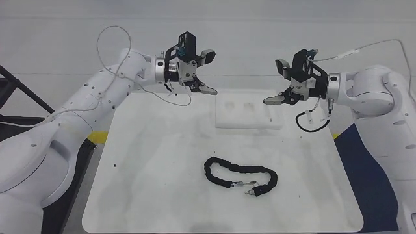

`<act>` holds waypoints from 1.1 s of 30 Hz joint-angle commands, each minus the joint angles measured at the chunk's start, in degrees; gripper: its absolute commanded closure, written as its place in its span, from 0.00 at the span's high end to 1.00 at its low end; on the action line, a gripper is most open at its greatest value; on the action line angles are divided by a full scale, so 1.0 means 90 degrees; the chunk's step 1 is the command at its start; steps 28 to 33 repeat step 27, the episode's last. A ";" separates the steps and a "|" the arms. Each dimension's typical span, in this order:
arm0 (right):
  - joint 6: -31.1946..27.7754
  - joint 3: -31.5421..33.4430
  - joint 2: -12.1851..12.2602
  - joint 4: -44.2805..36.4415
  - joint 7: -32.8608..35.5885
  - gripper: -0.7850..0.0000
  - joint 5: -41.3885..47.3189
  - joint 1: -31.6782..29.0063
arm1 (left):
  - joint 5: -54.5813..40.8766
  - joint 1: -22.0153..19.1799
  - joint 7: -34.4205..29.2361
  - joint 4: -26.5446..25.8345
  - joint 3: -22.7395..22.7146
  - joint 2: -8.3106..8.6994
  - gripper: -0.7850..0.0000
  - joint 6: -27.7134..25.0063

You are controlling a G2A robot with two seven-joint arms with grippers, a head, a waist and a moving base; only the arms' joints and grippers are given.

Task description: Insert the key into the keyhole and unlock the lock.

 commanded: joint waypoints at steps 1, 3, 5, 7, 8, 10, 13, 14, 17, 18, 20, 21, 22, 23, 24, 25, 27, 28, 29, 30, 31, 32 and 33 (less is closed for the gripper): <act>0.0005 0.0001 0.0000 0.0006 -0.0006 1.00 -0.0002 0.0003 | -0.0317 -0.0017 -0.0227 -0.0072 0.0000 0.0051 1.00 0.0000; 0.0004 0.0000 -0.0001 0.0010 -0.0009 1.00 0.0000 0.0008 | -0.0330 -0.0019 -0.0226 -0.0072 0.0000 0.0048 1.00 0.0000; 0.0005 0.0001 -0.0001 0.0007 -0.0007 1.00 -0.0001 0.0004 | -0.0363 -0.0018 -0.0242 -0.0076 0.0000 0.0053 1.00 0.0000; 0.0005 0.0001 -0.0001 0.0006 -0.0006 1.00 -0.0002 0.0003 | -0.0319 -0.0017 -0.0229 -0.0072 0.0000 0.0051 1.00 0.0000; 0.0005 0.0001 -0.0001 0.0006 -0.0006 1.00 -0.0002 0.0003 | -0.0315 -0.0017 -0.0227 -0.0072 0.0000 0.0051 1.00 0.0000; 0.0005 0.0001 -0.0001 0.0006 -0.0006 1.00 -0.0002 0.0003 | -0.0315 -0.0017 -0.0227 -0.0071 0.0000 0.0051 1.00 0.0000; 0.0005 0.0001 0.0000 0.0006 -0.0006 1.00 -0.0002 0.0003 | -0.0315 -0.0017 -0.0227 -0.0071 0.0000 0.0051 1.00 0.0000; 0.0005 0.0001 0.0000 0.0006 -0.0006 1.00 -0.0002 0.0003 | -0.0315 -0.0017 -0.0227 -0.0071 0.0000 0.0051 1.00 0.0000; 0.0005 0.0001 0.0000 0.0006 -0.0006 1.00 -0.0002 0.0003 | -0.0315 -0.0017 -0.0227 -0.0071 0.0000 0.0051 1.00 0.0000; 0.0005 0.0001 0.0000 0.0006 -0.0006 1.00 -0.0002 0.0003 | -0.0315 -0.0017 -0.0227 -0.0071 0.0000 0.0051 1.00 0.0000; 0.0005 0.0001 0.0000 0.0006 -0.0006 1.00 -0.0002 0.0003 | -0.0315 -0.0017 -0.0227 -0.0071 0.0000 0.0051 1.00 0.0000; 0.0005 0.0001 0.0000 0.0006 -0.0006 1.00 -0.0002 0.0003 | -0.0315 -0.0017 -0.0227 -0.0071 0.0000 0.0051 1.00 0.0000; 0.0005 0.0001 0.0000 0.0006 -0.0006 1.00 -0.0002 0.0003 | -0.0315 -0.0017 -0.0227 -0.0071 0.0000 0.0051 1.00 0.0000; 0.0005 0.0001 0.0000 0.0006 -0.0006 1.00 -0.0002 0.0003 | -0.0315 -0.0017 -0.0227 -0.0071 0.0000 0.0051 1.00 0.0000; 0.0005 0.0001 0.0000 0.0006 -0.0006 1.00 -0.0002 0.0003 | -0.0315 -0.0017 -0.0227 -0.0071 0.0000 0.0051 1.00 0.0000; 0.0005 0.0001 0.0000 0.0006 -0.0006 1.00 -0.0002 0.0003 | -0.0315 -0.0017 -0.0227 -0.0071 0.0000 0.0051 1.00 0.0000; 0.0005 0.0001 0.0000 0.0006 -0.0006 1.00 -0.0002 0.0003 | -0.0315 -0.0017 -0.0227 -0.0071 0.0000 0.0051 1.00 0.0000; 0.0005 0.0001 0.0000 0.0006 -0.0006 1.00 -0.0002 0.0003 | -0.0315 -0.0017 -0.0227 -0.0071 0.0000 0.0051 1.00 0.0000; 0.0005 0.0001 0.0000 0.0006 -0.0006 1.00 -0.0002 0.0003 | -0.0315 -0.0017 -0.0227 -0.0071 0.0000 0.0051 1.00 0.0000; 0.0005 0.0001 0.0000 0.0006 -0.0006 1.00 -0.0002 0.0003 | -0.0315 -0.0017 -0.0227 -0.0071 0.0000 0.0051 1.00 0.0000; 0.0005 0.0001 0.0000 0.0006 -0.0006 1.00 -0.0002 0.0003 | -0.0315 -0.0017 -0.0227 -0.0071 0.0000 0.0051 1.00 0.0000; 0.0005 0.0001 0.0000 0.0006 -0.0006 1.00 -0.0002 0.0003 | -0.0315 -0.0017 -0.0227 -0.0071 0.0000 0.0051 1.00 0.0000; 0.0005 0.0001 0.0000 0.0006 -0.0006 1.00 -0.0002 0.0003 | -0.0315 -0.0017 -0.0227 -0.0071 0.0000 0.0051 1.00 0.0000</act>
